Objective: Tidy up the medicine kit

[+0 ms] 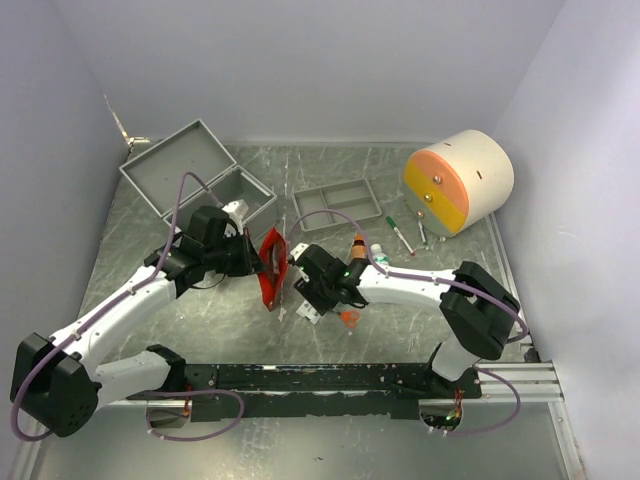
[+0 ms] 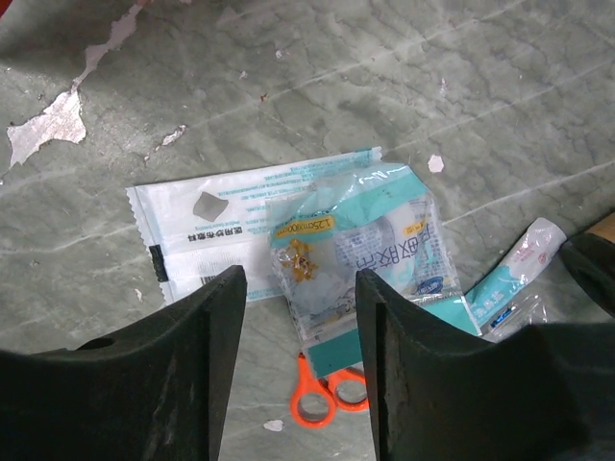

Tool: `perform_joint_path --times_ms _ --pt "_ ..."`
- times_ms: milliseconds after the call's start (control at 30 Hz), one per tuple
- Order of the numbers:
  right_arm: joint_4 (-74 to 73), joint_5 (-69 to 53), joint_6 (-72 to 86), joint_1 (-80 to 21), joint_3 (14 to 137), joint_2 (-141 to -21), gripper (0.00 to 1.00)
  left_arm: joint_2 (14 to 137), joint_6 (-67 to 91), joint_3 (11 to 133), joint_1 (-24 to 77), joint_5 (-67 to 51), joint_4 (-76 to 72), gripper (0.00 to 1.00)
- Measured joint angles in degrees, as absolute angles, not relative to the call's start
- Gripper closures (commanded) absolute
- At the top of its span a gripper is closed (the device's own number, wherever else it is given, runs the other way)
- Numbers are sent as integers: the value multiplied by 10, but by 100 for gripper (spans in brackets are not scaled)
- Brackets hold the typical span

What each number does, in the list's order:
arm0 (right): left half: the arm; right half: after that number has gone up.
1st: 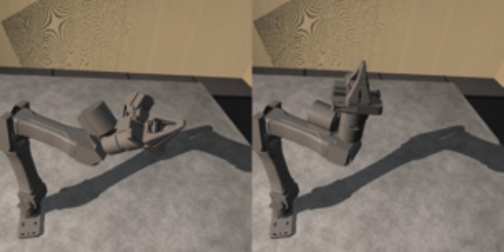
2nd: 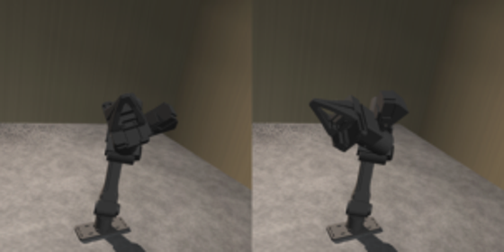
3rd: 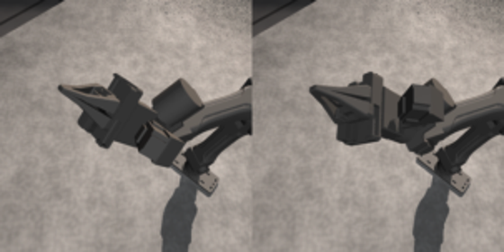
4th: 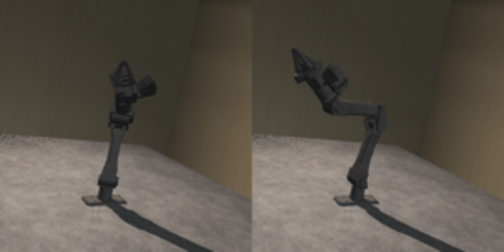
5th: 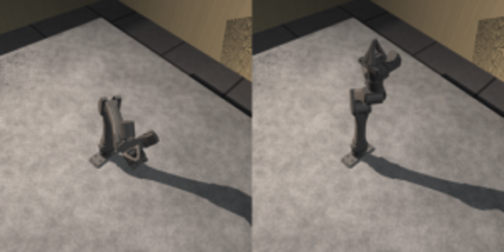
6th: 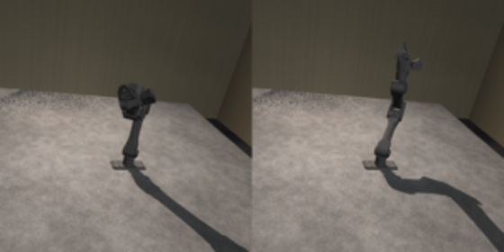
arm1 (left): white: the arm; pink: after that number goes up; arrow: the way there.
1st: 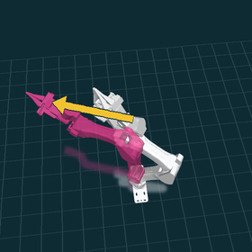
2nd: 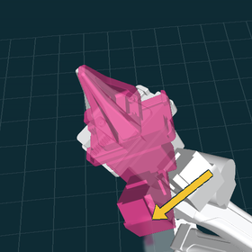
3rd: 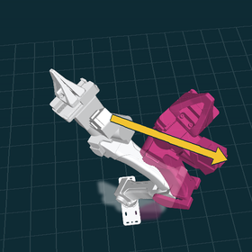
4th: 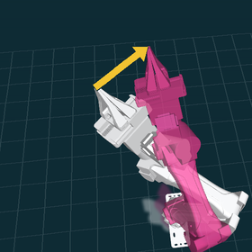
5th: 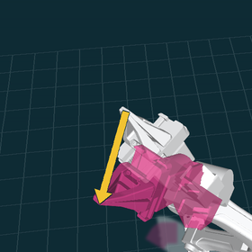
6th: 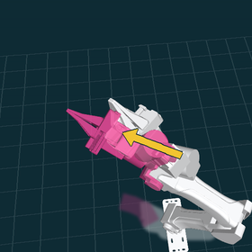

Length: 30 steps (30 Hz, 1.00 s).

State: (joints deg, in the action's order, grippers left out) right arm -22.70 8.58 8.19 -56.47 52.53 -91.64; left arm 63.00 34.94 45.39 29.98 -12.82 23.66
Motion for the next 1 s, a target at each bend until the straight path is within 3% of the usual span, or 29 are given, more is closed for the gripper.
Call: perform_joint_path --times_ms 367,667,1000 --pt "-188 65 -1 -566 498 -911 58 636 348 448 267 -173 238 93" --pt "-179 98 -15 -566 510 -919 46 639 347 445 262 -183 238 93" --pt "-176 83 -27 -559 530 -956 61 643 345 445 260 -183 237 93"
